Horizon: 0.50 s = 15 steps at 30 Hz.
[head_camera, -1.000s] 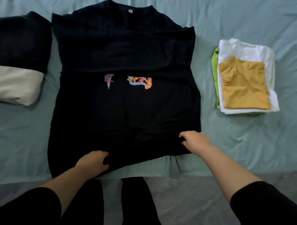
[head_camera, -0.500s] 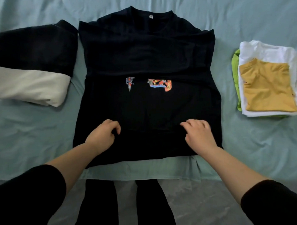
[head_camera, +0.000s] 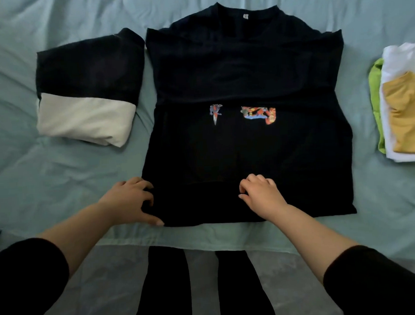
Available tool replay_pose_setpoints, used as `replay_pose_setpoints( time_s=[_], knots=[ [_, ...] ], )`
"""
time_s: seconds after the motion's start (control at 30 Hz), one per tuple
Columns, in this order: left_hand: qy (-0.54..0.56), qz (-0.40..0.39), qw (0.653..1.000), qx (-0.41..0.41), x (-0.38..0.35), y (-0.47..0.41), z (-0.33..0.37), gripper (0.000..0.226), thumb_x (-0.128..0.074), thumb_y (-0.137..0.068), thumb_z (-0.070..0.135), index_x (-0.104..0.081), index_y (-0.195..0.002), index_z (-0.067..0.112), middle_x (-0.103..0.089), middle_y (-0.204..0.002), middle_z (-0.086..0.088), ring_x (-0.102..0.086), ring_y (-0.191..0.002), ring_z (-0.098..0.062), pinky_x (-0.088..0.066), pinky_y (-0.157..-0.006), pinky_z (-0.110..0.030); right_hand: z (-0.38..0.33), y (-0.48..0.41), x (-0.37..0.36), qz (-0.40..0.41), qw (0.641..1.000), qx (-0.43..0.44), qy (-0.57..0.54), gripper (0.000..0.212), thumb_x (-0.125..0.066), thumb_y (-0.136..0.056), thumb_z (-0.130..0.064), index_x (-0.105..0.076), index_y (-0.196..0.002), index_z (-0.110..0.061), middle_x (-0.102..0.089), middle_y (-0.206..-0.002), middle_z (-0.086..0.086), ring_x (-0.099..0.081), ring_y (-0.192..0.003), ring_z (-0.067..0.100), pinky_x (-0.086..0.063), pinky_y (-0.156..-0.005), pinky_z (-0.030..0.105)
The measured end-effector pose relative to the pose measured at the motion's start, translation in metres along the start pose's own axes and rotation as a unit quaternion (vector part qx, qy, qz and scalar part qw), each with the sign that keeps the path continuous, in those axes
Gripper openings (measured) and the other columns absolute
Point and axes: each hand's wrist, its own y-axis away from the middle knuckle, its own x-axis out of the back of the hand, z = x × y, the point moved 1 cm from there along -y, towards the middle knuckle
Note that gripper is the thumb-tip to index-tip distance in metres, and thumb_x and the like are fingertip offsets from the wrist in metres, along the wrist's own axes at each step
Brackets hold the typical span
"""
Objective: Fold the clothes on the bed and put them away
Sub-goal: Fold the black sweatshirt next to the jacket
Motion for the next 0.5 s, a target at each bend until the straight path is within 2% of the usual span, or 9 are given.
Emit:
replay_pose_setpoints(
  time_s=[0.07,0.13,0.2,0.27,0.3,0.4,0.5],
  knots=[
    [0.009,0.009,1.0,0.005,-0.002,0.001,-0.009,0.083,-0.041,-0.059,0.093,-0.063,-0.116,0.037,-0.042,-0.141,0.013,-0.033,-0.133,-0.011,-0.033,-0.102,-0.032,0.002,0.0,0.003,0.0,1.0,-0.005,-0.006,0.01,-0.047,-0.097,-0.037,-0.051,-0.1,-0.028,-0.048,-0.099,-0.009,-0.049,-0.098,0.015,-0.035,-0.094,0.035],
    [0.097,0.049,0.994,0.03,-0.004,-0.002,-0.016,0.064,-0.061,-0.072,0.072,-0.066,-0.117,0.028,-0.054,-0.133,0.006,-0.047,-0.124,-0.015,-0.038,-0.097,-0.028,0.004,0.001,0.006,0.004,1.0,-0.009,-0.014,0.008,-0.045,-0.098,-0.036,-0.049,-0.101,-0.03,-0.047,-0.096,-0.011,-0.05,-0.095,0.014,-0.036,-0.093,0.034],
    [0.259,0.089,0.959,0.075,-0.006,-0.006,-0.022,0.042,-0.074,-0.076,0.049,-0.072,-0.103,0.017,-0.068,-0.109,-0.004,-0.062,-0.104,-0.02,-0.044,-0.083,-0.025,0.006,0.002,0.007,0.017,1.0,-0.016,-0.017,0.009,-0.044,-0.099,-0.036,-0.048,-0.101,-0.029,-0.048,-0.093,-0.012,-0.051,-0.091,0.014,-0.037,-0.091,0.033],
    [0.39,0.112,0.907,0.112,-0.007,-0.009,-0.025,0.023,-0.078,-0.077,0.038,-0.073,-0.086,0.017,-0.072,-0.081,-0.002,-0.068,-0.085,-0.02,-0.045,-0.065,-0.018,0.008,0.002,0.008,0.038,0.999,-0.03,-0.009,0.009,-0.042,-0.099,-0.036,-0.047,-0.1,-0.028,-0.049,-0.091,-0.012,-0.05,-0.087,0.013,-0.037,-0.089,0.033],
    [0.421,0.12,0.891,0.123,-0.008,-0.01,-0.026,0.018,-0.078,-0.078,0.034,-0.071,-0.082,0.018,-0.071,-0.076,0.002,-0.068,-0.082,-0.018,-0.043,-0.062,-0.016,0.008,0.001,0.009,0.049,0.998,-0.038,0.002,0.01,-0.041,-0.1,-0.036,-0.047,-0.1,-0.028,-0.05,-0.089,-0.012,-0.05,-0.086,0.013,-0.036,-0.089,0.032],
    [0.444,0.16,0.871,0.136,-0.012,-0.021,-0.021,0.018,-0.078,-0.08,0.024,-0.066,-0.088,0.012,-0.069,-0.081,-0.003,-0.065,-0.084,-0.022,-0.041,-0.066,-0.024,0.008,-0.005,0.007,0.062,0.996,-0.054,0.043,0.012,-0.04,-0.1,-0.037,-0.046,-0.099,-0.028,-0.052,-0.087,-0.012,-0.051,-0.086,0.014,-0.036,-0.09,0.032],
    [0.471,0.193,0.846,0.157,-0.014,-0.031,-0.014,0.032,-0.075,-0.082,0.014,-0.057,-0.109,0.01,-0.062,-0.073,-0.004,-0.064,-0.078,-0.027,-0.044,-0.061,-0.025,0.005,-0.012,0.004,0.056,0.994,-0.067,0.059,0.014,-0.04,-0.1,-0.039,-0.047,-0.099,-0.026,-0.051,-0.086,-0.01,-0.054,-0.088,0.016,-0.038,-0.086,0.032]
  ],
)
